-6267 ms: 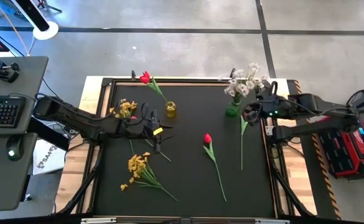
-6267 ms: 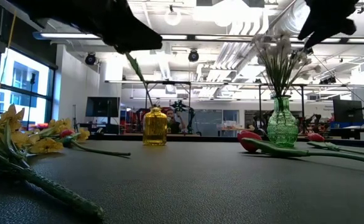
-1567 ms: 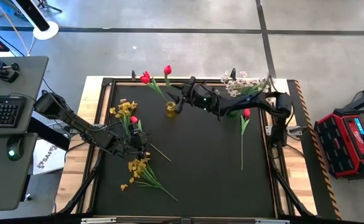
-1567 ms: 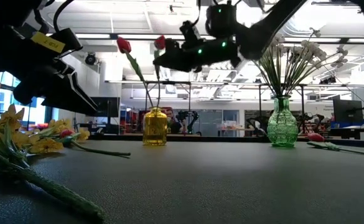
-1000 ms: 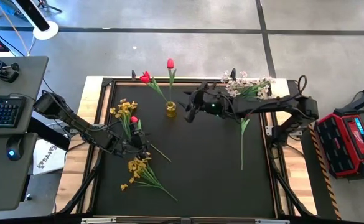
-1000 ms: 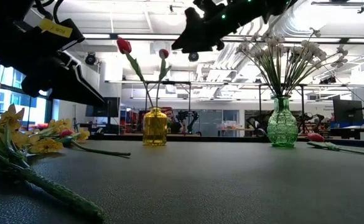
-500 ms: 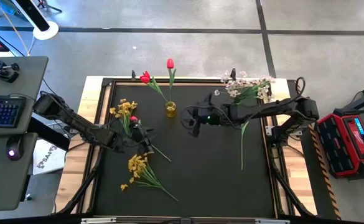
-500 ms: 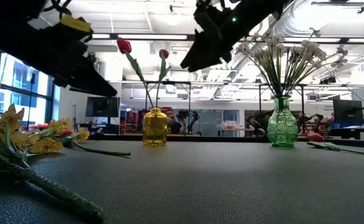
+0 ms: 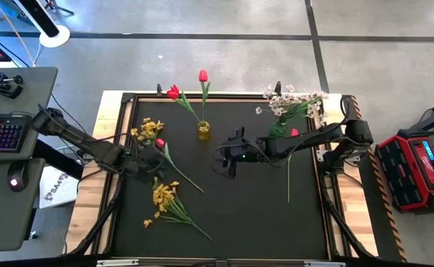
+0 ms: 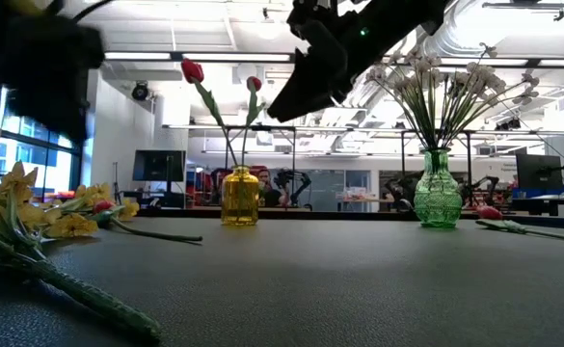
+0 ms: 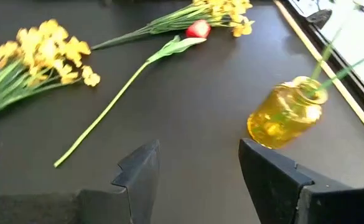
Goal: Sort flowers into vase by color
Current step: Put the yellow flowers into the green vase
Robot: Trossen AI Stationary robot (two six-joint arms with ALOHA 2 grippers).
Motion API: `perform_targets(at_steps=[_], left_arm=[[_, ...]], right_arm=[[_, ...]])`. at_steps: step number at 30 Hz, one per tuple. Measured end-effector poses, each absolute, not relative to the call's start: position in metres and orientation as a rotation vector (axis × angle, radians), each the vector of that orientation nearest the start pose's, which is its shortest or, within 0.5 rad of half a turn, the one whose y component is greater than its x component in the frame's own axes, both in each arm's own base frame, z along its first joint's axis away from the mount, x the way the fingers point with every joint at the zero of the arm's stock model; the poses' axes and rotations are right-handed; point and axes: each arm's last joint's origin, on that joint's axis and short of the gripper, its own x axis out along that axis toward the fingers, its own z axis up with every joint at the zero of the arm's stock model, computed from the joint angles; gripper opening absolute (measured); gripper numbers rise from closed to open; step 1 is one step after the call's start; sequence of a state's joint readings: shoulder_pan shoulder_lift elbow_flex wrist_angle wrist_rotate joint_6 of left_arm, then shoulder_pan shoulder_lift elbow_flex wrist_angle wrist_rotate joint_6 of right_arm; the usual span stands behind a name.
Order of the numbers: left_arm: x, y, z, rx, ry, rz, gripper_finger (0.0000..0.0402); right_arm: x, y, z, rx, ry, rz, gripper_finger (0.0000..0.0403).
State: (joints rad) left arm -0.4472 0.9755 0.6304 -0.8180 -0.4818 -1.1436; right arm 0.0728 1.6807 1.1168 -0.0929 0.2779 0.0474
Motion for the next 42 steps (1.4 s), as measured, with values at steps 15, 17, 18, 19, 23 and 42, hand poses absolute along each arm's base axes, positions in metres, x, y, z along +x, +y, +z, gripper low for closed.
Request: perform_targets(at_steps=[15, 17, 18, 19, 23, 42], left_arm=[[0.122, -0.054, 0.161, -0.778, 0.781, 0.945, 0.0162], [0.122, -0.054, 0.16, -0.777, 0.78, 0.956, 0.017], [0.122, -0.054, 0.16, -0.778, 0.779, 0.957, 0.0175], [0.122, -0.054, 0.16, -0.779, 0.777, 0.958, 0.018], [0.122, -0.054, 0.16, -0.782, 0.772, 0.961, 0.02], [0.143, -0.045, 0.132, -0.892, 0.906, 1.183, 0.0171]], right_arm=[[0.363, 0.031, 0.22, -0.115, 0.681, -0.169, 0.0204], [0.363, 0.031, 0.22, -0.114, 0.676, -0.17, 0.0204], [0.364, 0.031, 0.221, -0.113, 0.673, -0.17, 0.0204], [0.364, 0.031, 0.221, -0.113, 0.672, -0.171, 0.0204], [0.364, 0.03, 0.221, -0.106, 0.67, -0.174, 0.0204], [0.361, 0.042, 0.219, -0.129, 0.694, -0.14, 0.0204]])
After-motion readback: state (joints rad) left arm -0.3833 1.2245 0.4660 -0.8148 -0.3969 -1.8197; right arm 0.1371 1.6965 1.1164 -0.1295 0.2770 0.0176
